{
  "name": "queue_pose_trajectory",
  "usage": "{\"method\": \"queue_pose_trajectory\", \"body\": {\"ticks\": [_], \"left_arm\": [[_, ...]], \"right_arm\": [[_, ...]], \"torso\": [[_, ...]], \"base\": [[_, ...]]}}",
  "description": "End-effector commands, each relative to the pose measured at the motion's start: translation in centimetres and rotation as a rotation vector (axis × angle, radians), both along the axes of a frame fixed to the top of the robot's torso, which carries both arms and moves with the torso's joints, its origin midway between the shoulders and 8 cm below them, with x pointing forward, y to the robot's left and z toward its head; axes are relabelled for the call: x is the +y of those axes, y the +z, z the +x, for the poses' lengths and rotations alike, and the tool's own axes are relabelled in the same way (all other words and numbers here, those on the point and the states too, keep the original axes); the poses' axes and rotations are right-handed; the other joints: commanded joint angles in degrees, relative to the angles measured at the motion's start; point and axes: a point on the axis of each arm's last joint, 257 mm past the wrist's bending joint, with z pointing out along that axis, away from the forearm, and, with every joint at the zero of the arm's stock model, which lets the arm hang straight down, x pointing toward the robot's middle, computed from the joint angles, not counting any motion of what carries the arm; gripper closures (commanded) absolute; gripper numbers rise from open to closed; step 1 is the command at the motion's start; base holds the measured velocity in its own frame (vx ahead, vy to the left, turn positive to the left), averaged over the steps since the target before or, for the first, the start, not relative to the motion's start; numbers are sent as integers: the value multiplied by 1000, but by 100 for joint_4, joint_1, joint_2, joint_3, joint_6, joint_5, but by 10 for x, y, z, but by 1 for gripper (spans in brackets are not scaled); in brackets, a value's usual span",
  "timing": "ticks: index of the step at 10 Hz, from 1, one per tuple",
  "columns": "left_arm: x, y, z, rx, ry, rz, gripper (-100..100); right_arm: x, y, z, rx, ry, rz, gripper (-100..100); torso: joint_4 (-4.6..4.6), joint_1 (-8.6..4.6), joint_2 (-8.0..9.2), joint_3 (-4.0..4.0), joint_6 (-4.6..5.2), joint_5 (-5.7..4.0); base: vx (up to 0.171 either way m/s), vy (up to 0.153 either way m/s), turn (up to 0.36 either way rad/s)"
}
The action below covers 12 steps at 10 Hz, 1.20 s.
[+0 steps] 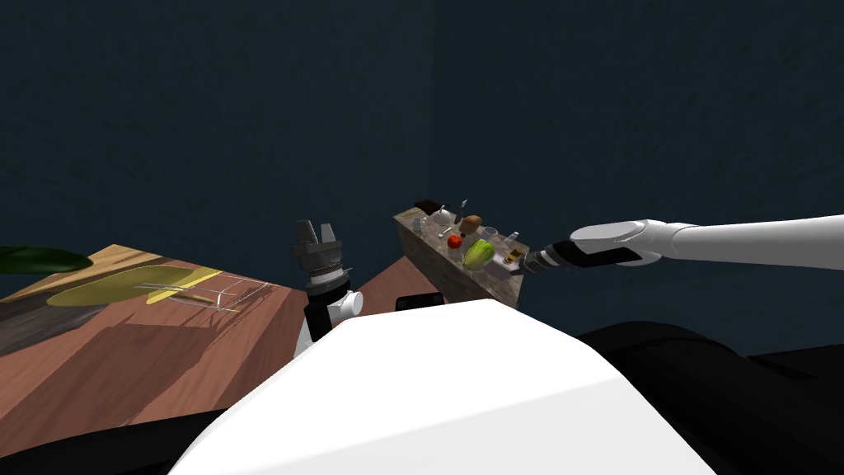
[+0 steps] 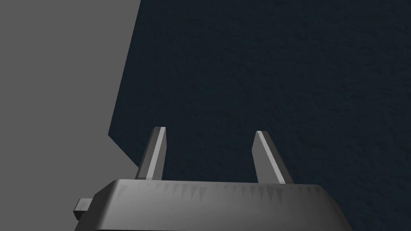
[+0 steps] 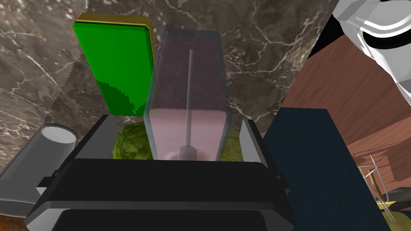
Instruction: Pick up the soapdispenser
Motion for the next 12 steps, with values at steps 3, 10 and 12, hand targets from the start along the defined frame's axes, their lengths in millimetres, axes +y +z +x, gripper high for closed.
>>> {"method": "queue_pose_trajectory", "body": {"ticks": [3, 10, 12], "left_arm": [[0, 0, 0, 0, 0, 0, 0], [0, 0, 0, 0, 0, 0, 0], [0, 0, 0, 0, 0, 0, 0]], "right_arm": [[-25, -5, -12, -7, 4, -1, -100], [-70, -26, -56, 1, -4, 17, -100], [-71, -25, -55, 0, -10, 11, -100]], "torso": [[0, -1, 2, 1, -1, 1], [0, -4, 0, 0, -1, 1], [1, -5, 4, 2, -1, 2]], "base": [[42, 64, 6], [46, 71, 11], [24, 33, -4]]}}
